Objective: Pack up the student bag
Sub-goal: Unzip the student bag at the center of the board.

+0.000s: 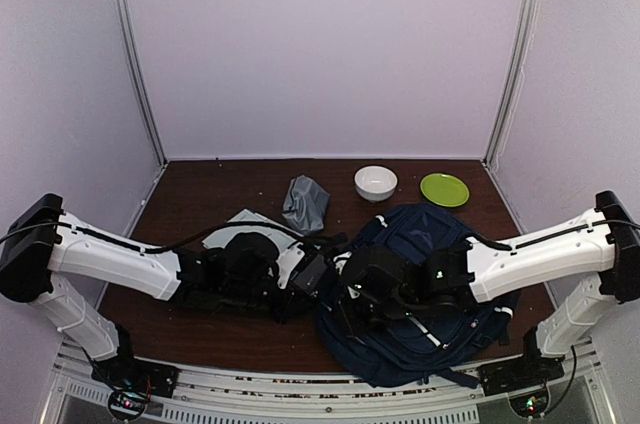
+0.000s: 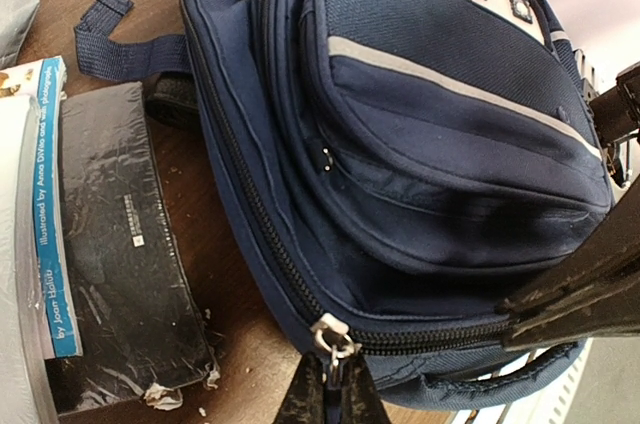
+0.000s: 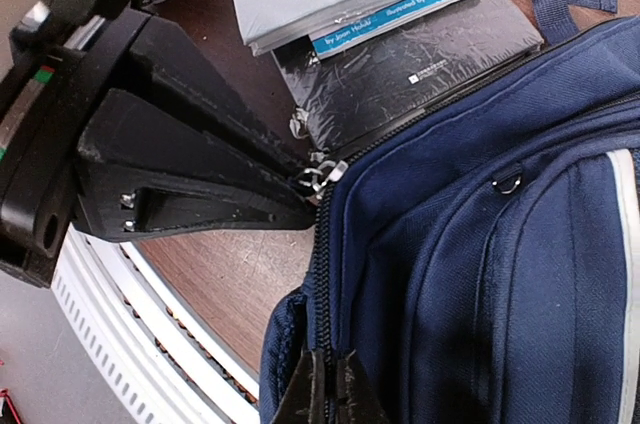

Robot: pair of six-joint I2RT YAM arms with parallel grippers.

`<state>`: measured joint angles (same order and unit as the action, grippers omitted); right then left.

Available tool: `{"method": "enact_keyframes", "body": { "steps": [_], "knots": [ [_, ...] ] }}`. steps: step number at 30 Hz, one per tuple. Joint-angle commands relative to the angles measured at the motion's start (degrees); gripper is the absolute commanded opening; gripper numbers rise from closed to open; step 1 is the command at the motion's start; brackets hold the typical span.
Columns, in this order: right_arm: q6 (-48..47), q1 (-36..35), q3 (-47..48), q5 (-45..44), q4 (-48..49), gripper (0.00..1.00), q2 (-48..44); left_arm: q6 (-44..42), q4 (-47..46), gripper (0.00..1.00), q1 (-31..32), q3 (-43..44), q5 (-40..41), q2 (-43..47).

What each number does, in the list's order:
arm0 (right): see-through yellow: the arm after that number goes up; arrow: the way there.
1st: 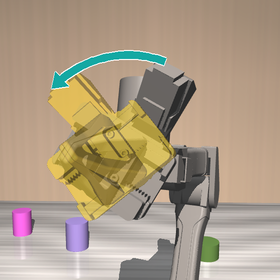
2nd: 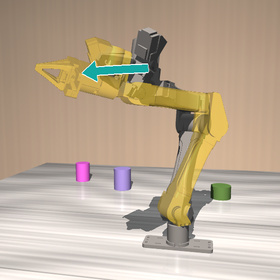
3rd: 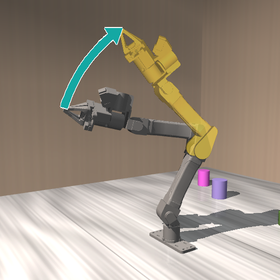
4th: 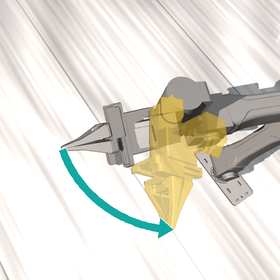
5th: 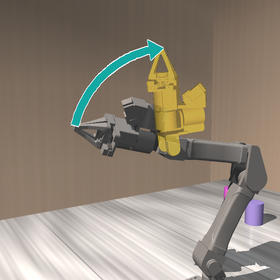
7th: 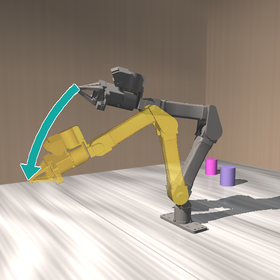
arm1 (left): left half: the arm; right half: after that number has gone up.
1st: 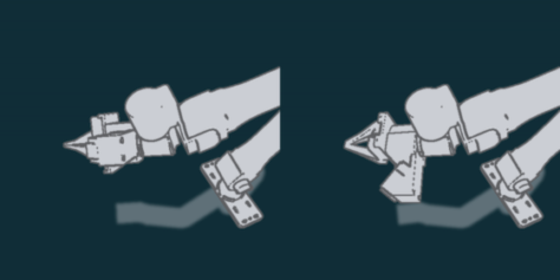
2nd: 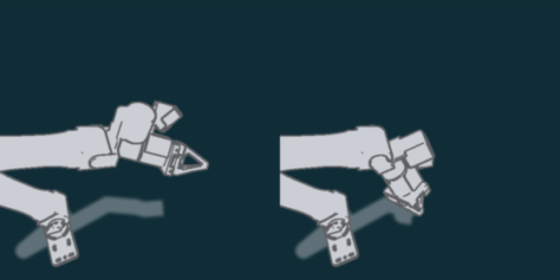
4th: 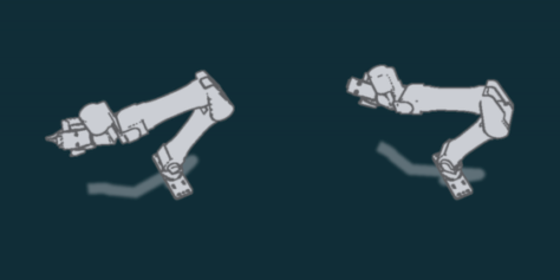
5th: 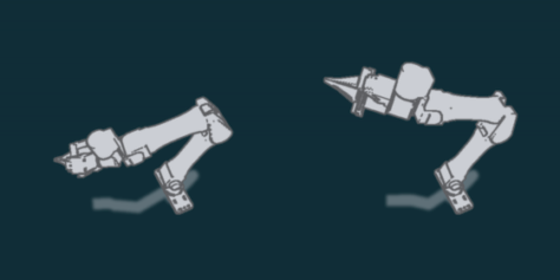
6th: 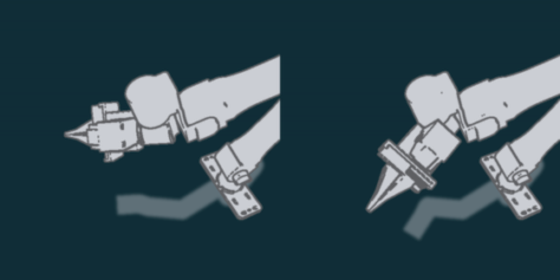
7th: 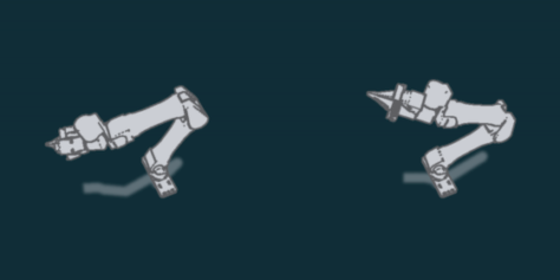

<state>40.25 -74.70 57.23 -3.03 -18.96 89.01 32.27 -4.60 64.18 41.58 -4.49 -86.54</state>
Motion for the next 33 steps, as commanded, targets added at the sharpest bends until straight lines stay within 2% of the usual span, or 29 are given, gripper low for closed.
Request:
{"method": "enact_keyframes", "body": {
  "steps": [1,3,9,18,29,33],
  "knots": [
    [0.08,0.34,-2.32,-0.62,2.06,0.03,-3.99,0.02,0.60,0.00,0.06,0.11,1.42,1.22],
    [0.03,0.26,-2.35,-0.99,1.44,0.00,-4.32,0.07,0.70,0.00,0.07,0.39,1.49,1.04],
    [-1.79,-0.12,-3.37,2.23,0.57,0.00,-6.89,0.01,1.43,0.00,-0.21,2.19,3.38,0.86],
    [-6.76,-3.69,-3.84,7.15,-4.03,0.00,-10.11,0.07,2.21,0.00,-2.94,8.68,0.74,-3.97],
    [-7.14,-6.46,-8.59,8.92,-7.68,0.00,-16.41,-0.97,3.41,0.00,-5.90,10.95,-0.26,-6.08],
    [-7.21,-7.12,-10.96,10.23,-8.25,0.00,-19.09,-2.84,4.75,0.00,-6.26,15.05,-1.25,-8.97]
  ]
}}
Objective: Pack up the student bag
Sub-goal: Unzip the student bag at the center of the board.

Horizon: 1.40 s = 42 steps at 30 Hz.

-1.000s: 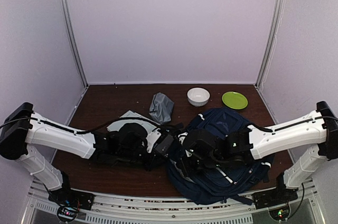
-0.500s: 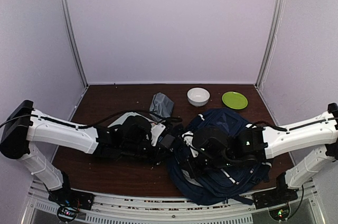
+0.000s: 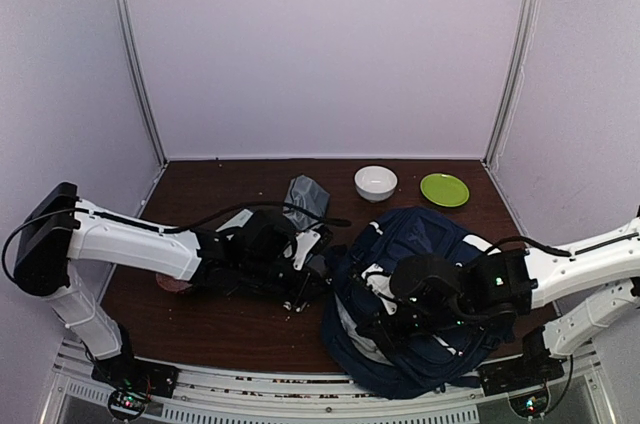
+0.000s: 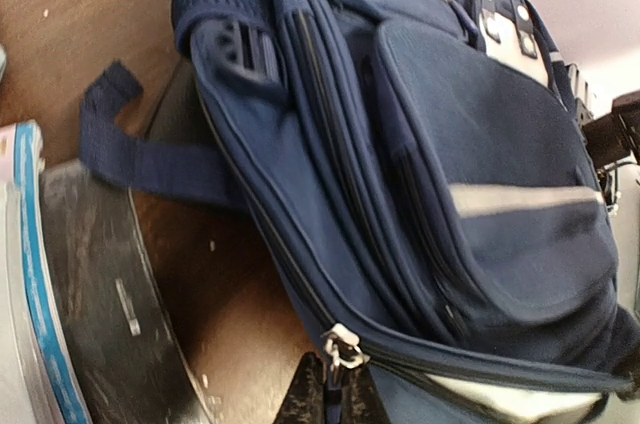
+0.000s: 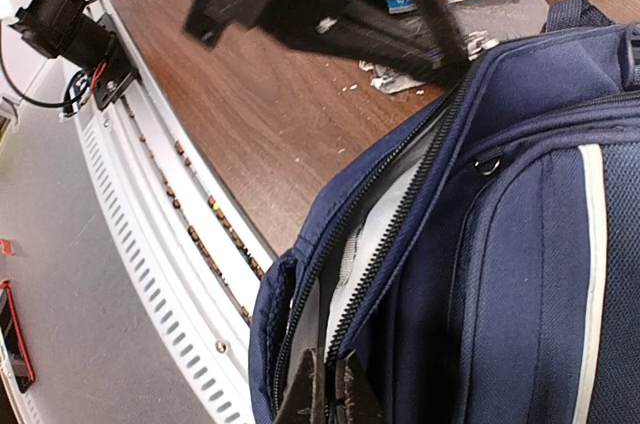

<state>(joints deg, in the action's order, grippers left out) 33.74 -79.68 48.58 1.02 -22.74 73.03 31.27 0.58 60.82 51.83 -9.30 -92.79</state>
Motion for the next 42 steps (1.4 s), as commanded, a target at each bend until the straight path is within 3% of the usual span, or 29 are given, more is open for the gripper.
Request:
{"method": "enact_keyframes", "body": {
  "steps": [1,11,17,18,22,25,30,34,39,42],
  "knots": [
    [-0.65,-2.29,-2.65,6.65,-4.62,0.00,-3.56,-2.17,-0.19,0.00,-2.90,5.90,3.26,-3.69],
    [-0.79,-3.93,-3.30,7.43,-3.95,0.00,-4.39,-2.68,1.93,0.00,-6.06,14.94,1.64,-11.26],
    [0.51,-3.85,-1.12,-0.83,-3.62,0.00,-4.29,-4.94,5.32,0.00,-6.50,16.70,1.86,-10.66],
    [0.60,-3.63,-0.52,-2.41,-2.91,0.00,-4.05,-4.90,5.64,0.03,-6.50,16.07,2.22,-10.02],
    [1.54,-2.21,2.48,-6.55,-0.01,0.00,-2.00,-3.88,5.75,0.50,-6.50,11.99,2.58,-4.95],
    [2.13,-0.73,5.01,-8.64,2.01,0.00,-0.43,-1.89,6.45,0.64,-6.50,7.78,4.28,1.03],
    [5.64,2.90,7.92,-12.10,5.33,0.00,2.10,6.17,5.36,0.76,-6.01,-3.09,8.48,13.68],
    [9.67,7.65,9.99,-15.15,8.21,0.00,4.22,10.81,5.03,0.79,-3.79,-8.53,12.70,19.64],
    [6.46,10.95,16.81,-22.32,2.86,0.00,7.50,12.52,2.66,0.79,-1.91,-10.03,13.71,19.93],
    [4.25,12.94,19.06,-22.03,-0.90,0.03,10.17,13.25,0.35,0.80,-1.74,-9.47,13.46,17.72]
  ]
}}
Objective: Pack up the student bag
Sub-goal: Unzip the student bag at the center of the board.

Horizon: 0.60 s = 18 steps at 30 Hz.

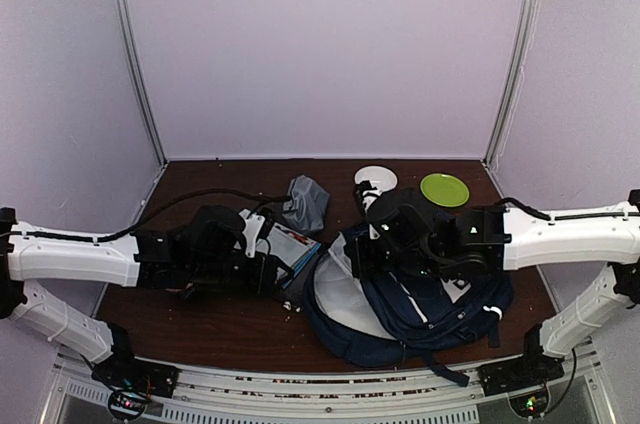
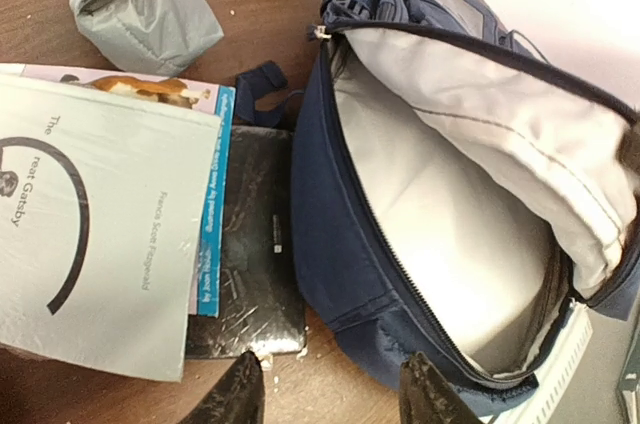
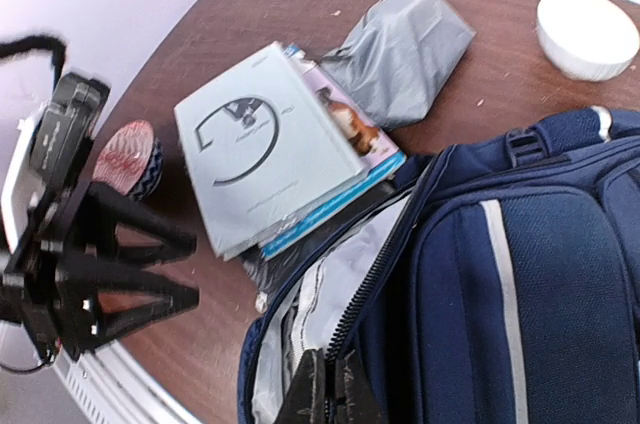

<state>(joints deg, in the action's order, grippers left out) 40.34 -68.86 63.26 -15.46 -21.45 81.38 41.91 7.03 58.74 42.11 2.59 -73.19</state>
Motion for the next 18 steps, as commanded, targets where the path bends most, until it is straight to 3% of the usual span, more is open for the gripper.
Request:
{"method": "enact_keyframes", "body": {
  "steps": [1,7,11,18],
  "knots": [
    [-2.90,2.55,4.93,-3.65,-2.82,0.09,2.45,2.71,-6.65,0.80,0.37,0.71,1.54,-2.85],
    [-4.67,2.25,2.08,4.00,-4.65,0.52,-0.59,2.50,-5.99,0.80,0.36,2.14,3.05,-4.59],
    [-7.33,-1.13,0.00,9.99,-6.83,0.57,-1.11,2.70,-4.78,0.80,0.36,0.46,4.88,-2.29],
    [-8.20,-8.56,-1.41,8.48,-12.93,0.53,3.92,4.92,-4.74,0.79,0.41,-4.84,5.76,2.33]
  ]
}}
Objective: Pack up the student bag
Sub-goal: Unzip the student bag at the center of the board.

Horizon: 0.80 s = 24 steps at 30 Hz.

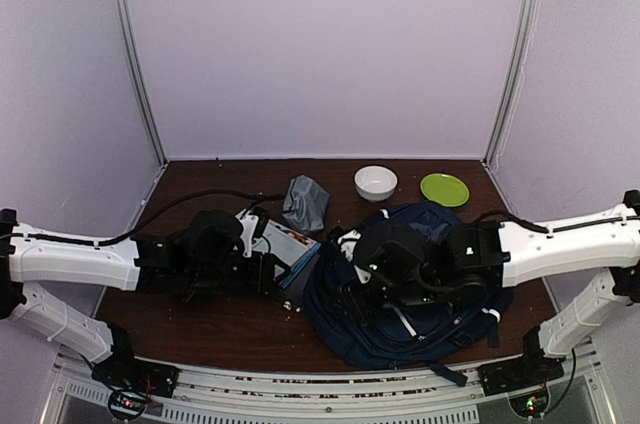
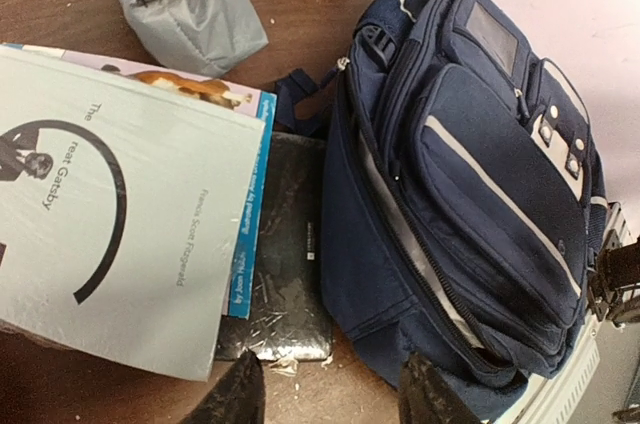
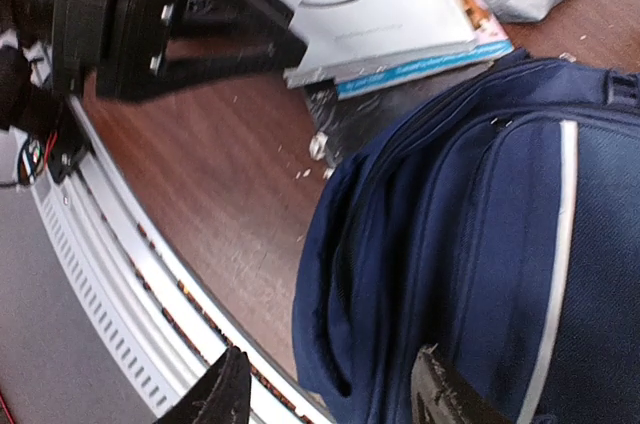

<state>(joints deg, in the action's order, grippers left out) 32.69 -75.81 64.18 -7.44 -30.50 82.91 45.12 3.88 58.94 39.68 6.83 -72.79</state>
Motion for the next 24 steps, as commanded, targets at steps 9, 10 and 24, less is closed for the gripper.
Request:
{"method": "enact_keyframes", "body": {
  "steps": [9,10,24],
  "knots": [
    [1.51,-1.31,-3.97,-2.00,-2.30,0.45,7.87,1.55,-0.21,0.78,1.31,-2.08,1.78,2.28],
    [1.77,-1.22,-3.98,-2.26,-2.28,0.45,8.35,1.40,0.07,0.78,1.40,-2.00,1.83,2.16],
    [3.37,1.82,-2.72,-17.47,-8.84,0.00,-6.09,0.25,-1.95,0.76,1.71,3.13,0.01,-4.56]
  ]
}}
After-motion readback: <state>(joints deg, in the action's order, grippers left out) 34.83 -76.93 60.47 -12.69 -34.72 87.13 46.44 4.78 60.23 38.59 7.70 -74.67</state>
